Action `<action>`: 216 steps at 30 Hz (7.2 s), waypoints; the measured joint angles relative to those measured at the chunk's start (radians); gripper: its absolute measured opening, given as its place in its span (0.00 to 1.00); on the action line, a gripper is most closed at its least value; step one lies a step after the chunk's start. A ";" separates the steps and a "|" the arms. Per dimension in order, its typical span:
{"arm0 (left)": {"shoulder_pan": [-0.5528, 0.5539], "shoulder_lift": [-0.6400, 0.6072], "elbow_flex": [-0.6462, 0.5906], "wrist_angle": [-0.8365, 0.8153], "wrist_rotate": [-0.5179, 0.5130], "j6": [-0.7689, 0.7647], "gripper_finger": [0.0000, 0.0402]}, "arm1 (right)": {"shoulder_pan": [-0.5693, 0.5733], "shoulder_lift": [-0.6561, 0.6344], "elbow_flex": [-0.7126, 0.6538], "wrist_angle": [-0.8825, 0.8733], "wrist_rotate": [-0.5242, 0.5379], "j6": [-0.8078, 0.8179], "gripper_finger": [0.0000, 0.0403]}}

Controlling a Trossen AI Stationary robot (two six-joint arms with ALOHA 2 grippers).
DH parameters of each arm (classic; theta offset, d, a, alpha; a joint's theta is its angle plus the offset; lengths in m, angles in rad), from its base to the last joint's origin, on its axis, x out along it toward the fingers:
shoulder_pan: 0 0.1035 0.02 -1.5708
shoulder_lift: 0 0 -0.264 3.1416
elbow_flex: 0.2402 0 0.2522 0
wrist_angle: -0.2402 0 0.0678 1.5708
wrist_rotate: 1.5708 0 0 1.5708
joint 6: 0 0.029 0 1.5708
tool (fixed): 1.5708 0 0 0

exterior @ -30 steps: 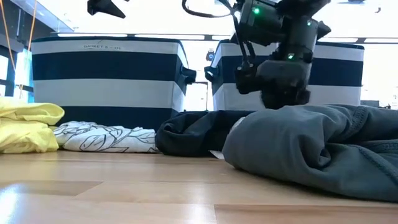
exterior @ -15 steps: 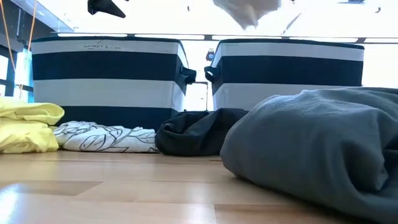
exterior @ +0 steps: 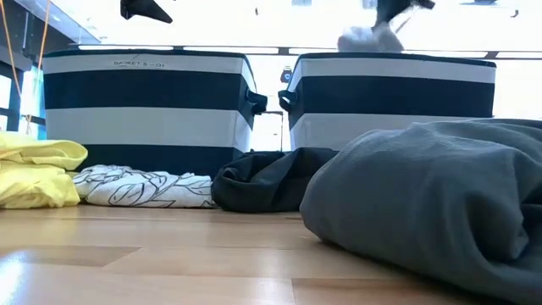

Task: Sort clothes
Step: Put the white shirt into the right blue laundry bin, then put the white pattern shirt into the right blue laundry bin, then put the yellow shirt into the right blue laundry bin

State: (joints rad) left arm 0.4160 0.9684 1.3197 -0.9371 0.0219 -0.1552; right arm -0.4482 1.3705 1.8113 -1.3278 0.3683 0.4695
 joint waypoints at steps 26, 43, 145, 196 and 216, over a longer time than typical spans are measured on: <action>0.000 0.000 0.000 0.000 -0.124 -0.145 0.70 | -0.383 0.177 -0.420 0.143 -0.310 -0.266 0.61; 0.000 0.000 0.000 0.025 -0.165 -0.199 0.70 | 0.142 -0.227 -0.346 0.299 -0.433 -0.452 0.61; -0.449 0.114 0.091 0.478 -0.276 0.158 0.34 | 0.336 0.355 0.336 0.343 0.041 -0.504 0.04; -0.449 0.052 0.053 0.078 -0.360 -0.105 0.39 | -0.173 0.357 0.116 -0.057 -0.215 -0.316 0.52; -0.518 0.103 0.035 -0.558 -0.170 -0.619 0.39 | 0.379 0.173 0.117 0.145 -0.104 -0.344 0.52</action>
State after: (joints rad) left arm -0.1020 1.0717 1.3544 -1.4951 -0.1482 -0.7740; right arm -0.0692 1.5432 1.9285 -1.1826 0.2645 0.1258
